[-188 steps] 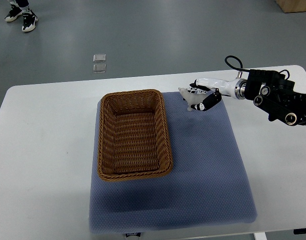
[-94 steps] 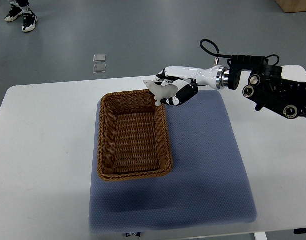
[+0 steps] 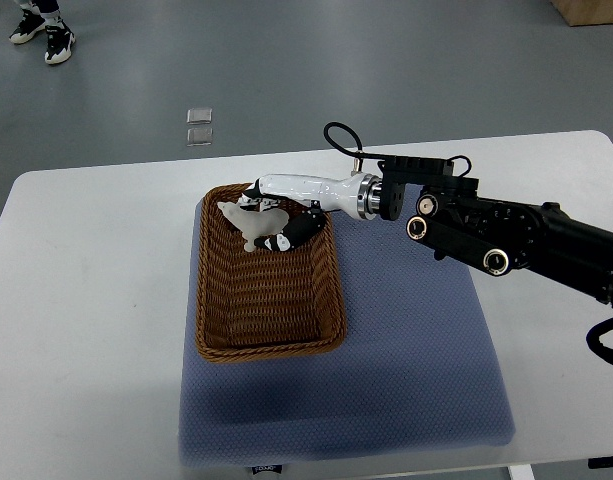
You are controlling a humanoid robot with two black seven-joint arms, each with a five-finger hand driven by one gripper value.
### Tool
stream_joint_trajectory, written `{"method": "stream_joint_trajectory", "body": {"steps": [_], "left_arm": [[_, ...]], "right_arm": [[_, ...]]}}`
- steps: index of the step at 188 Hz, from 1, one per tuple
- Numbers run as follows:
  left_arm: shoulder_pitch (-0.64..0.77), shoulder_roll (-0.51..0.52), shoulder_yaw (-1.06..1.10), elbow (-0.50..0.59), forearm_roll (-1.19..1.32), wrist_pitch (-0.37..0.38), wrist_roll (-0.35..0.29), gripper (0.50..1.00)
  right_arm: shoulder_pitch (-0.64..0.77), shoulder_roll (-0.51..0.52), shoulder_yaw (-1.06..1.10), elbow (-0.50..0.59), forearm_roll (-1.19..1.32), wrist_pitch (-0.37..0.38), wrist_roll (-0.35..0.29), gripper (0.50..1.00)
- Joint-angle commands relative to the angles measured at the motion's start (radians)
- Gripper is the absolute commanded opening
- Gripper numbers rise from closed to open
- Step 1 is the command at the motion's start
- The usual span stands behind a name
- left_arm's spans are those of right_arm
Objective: Place white bear in brown basket with right hand
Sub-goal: 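Open the right hand to release the bear into the basket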
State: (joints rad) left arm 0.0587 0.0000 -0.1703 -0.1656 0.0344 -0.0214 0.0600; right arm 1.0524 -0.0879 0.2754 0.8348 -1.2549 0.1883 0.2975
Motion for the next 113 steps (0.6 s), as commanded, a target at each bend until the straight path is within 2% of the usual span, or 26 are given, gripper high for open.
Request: {"method": "stream_joint_trajectory", "body": {"steps": [1, 37, 65, 113], "left_arm": [[0.001, 0.000, 0.000, 0.000, -0.001, 0.000, 0.000, 1.000], [0.003, 0.000, 0.000, -0.006, 0.001, 0.000, 0.000, 1.000], [0.003, 0.000, 0.000, -0.006, -0.001, 0.000, 0.001, 1.000], [0.003, 0.000, 0.000, -0.005, -0.001, 0.000, 0.000, 1.000]], "right_arm": [[-0.005, 0.011, 0.004, -0.023, 0.014, -0.035, -0.021, 0.940], [-0.040, -0.050, 0.071, 0.006, 0.043, -0.038, -0.015, 0.940], [-0.058, -0.058, 0.103, 0.020, 0.074, -0.013, -0.015, 0.940], [-0.074, -0.076, 0.116, 0.018, 0.080, -0.015, -0.018, 0.940]]}}
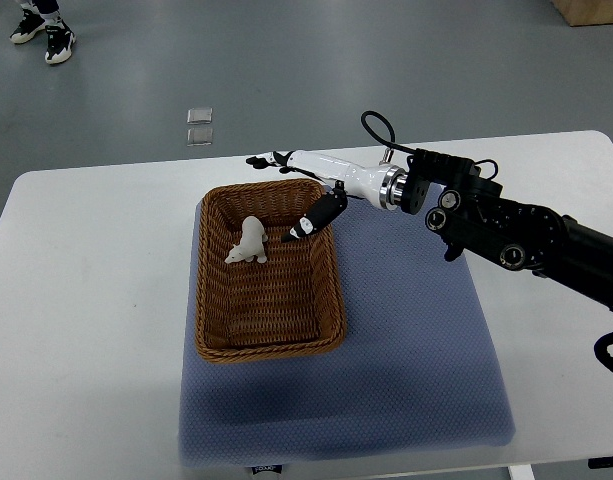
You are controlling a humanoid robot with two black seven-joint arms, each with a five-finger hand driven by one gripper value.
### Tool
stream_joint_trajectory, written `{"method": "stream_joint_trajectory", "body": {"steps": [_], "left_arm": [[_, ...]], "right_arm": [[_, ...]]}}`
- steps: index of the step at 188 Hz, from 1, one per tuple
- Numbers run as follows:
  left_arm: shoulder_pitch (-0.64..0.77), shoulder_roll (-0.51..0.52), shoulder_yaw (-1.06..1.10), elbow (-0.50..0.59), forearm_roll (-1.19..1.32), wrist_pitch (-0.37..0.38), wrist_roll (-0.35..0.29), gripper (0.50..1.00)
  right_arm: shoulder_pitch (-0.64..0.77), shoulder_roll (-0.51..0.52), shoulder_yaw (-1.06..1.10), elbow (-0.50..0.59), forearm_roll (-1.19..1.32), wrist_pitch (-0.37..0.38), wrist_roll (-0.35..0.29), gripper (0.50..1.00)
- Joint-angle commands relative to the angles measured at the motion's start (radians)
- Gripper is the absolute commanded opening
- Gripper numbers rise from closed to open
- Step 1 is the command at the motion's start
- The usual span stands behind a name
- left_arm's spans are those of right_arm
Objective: Place white bear in brown basket with right hand
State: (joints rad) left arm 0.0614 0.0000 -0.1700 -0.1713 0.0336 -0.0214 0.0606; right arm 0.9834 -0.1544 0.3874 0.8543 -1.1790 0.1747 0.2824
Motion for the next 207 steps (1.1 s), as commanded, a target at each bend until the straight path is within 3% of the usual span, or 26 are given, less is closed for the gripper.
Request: {"method": "stream_joint_trajectory", "body": {"steps": [1, 43, 105, 207], "left_arm": [[0.000, 0.000, 0.000, 0.001, 0.000, 0.000, -0.001, 1.000], [0.000, 0.000, 0.000, -0.001, 0.000, 0.000, 0.001, 1.000], [0.000, 0.000, 0.001, -0.001, 0.000, -0.002, -0.001, 1.000], [0.000, 0.000, 0.000, -0.001, 0.000, 0.000, 0.001, 1.000]], "right_arm": [[-0.005, -0.010, 0.005, -0.001, 0.005, -0.001, -0.005, 0.940], [-0.023, -0.047, 0.044, -0.011, 0.113, 0.008, -0.025, 0.940], [-0.106, -0.129, 0.128, -0.031, 0.515, 0.057, -0.160, 0.940], [-0.147, -0.142, 0.128, -0.107, 0.924, 0.055, -0.160, 0.940]]}}
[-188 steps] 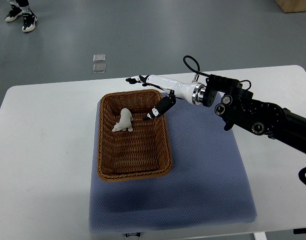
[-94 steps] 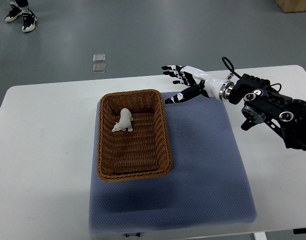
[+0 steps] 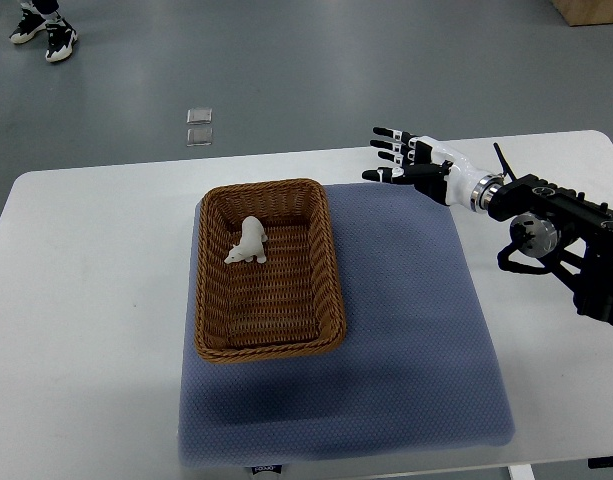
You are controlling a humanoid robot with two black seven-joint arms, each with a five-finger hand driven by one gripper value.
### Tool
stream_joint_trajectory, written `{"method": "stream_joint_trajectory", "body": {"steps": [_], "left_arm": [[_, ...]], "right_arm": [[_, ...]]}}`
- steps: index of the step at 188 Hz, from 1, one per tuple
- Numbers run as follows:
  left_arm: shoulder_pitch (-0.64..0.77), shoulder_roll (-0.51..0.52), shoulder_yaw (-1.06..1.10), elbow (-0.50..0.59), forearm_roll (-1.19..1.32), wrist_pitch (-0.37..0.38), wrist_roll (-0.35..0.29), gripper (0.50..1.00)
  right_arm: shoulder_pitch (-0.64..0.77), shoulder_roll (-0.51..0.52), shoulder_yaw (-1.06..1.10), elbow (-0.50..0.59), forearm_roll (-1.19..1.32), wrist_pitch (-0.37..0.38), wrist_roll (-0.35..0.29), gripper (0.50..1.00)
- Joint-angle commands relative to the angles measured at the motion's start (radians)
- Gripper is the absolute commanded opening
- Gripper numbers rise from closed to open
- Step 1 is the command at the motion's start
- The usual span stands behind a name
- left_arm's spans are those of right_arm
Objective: Place white bear in brown basket with right hand
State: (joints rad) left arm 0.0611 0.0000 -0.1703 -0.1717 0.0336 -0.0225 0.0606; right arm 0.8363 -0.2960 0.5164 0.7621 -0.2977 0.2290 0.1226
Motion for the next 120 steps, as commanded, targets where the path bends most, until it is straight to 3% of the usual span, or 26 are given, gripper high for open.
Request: {"method": "stream_joint_trajectory", "body": {"steps": [1, 120], "left_arm": [[0.000, 0.000, 0.000, 0.000, 0.000, 0.001, 0.001, 1.000], [0.003, 0.000, 0.000, 0.009, 0.000, 0.001, 0.002, 1.000]], "right_arm": [[0.000, 0.000, -0.001, -0.015, 0.043, 0.001, 0.000, 0.940], [-0.046, 0.005, 0.001, -0.018, 0.131, 0.001, 0.009, 0.940]]}}
